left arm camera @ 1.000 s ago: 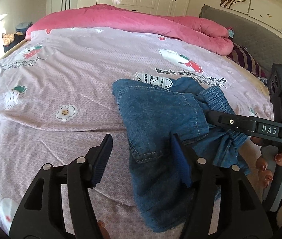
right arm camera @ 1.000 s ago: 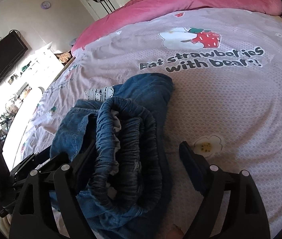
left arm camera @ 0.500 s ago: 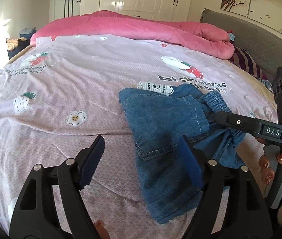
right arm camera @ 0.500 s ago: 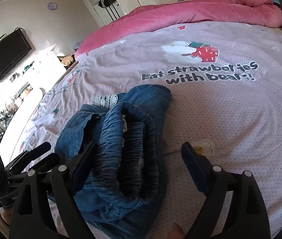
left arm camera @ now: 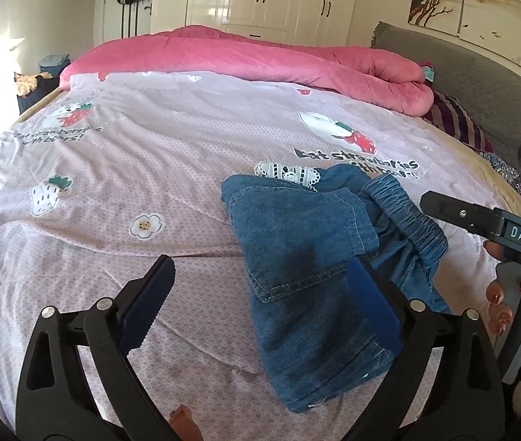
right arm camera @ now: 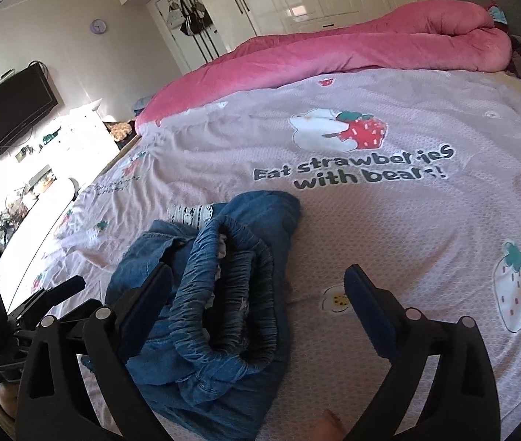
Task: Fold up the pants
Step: 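Release the folded pants from the left gripper and pull back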
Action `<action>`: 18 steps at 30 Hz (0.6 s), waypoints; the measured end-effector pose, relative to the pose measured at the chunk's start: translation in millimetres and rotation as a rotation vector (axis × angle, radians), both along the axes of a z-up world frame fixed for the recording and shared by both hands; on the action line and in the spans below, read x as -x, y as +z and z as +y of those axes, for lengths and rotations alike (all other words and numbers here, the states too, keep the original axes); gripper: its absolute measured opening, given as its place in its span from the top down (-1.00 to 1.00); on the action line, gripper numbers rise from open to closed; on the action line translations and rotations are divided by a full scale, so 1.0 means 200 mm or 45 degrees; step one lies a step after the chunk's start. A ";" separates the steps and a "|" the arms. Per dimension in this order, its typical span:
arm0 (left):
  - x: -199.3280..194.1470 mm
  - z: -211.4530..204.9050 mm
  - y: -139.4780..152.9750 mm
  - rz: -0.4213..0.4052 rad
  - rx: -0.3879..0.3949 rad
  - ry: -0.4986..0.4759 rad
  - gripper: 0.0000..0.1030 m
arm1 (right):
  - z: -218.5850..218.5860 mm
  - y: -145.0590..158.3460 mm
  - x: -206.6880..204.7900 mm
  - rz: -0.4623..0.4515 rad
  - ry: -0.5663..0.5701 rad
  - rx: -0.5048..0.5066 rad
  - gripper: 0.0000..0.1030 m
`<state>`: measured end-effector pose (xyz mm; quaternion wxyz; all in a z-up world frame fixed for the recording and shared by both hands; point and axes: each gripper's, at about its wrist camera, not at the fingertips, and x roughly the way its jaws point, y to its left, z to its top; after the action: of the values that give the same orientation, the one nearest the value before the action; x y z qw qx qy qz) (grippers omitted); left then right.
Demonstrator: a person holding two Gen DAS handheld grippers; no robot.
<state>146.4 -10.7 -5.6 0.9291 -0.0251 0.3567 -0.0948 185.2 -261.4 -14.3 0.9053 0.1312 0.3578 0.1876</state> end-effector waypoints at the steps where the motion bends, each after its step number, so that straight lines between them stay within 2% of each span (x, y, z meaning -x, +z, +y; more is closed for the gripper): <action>1: 0.00 0.00 0.00 0.000 0.003 0.001 -0.75 | 0.00 0.01 0.00 -0.009 -0.002 -0.003 -0.86; 4: 0.00 0.00 0.01 -0.006 0.000 0.007 -0.79 | 0.00 0.03 0.01 -0.040 -0.005 0.006 -0.91; 18: 0.03 0.01 0.04 -0.033 -0.013 0.027 -0.81 | 0.04 0.14 0.11 -0.207 -0.002 0.081 -0.91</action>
<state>140.5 -8.0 2.6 0.9347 -0.0230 0.3447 -0.0836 163.0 -253.9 13.6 0.9352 0.0868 0.2889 0.1855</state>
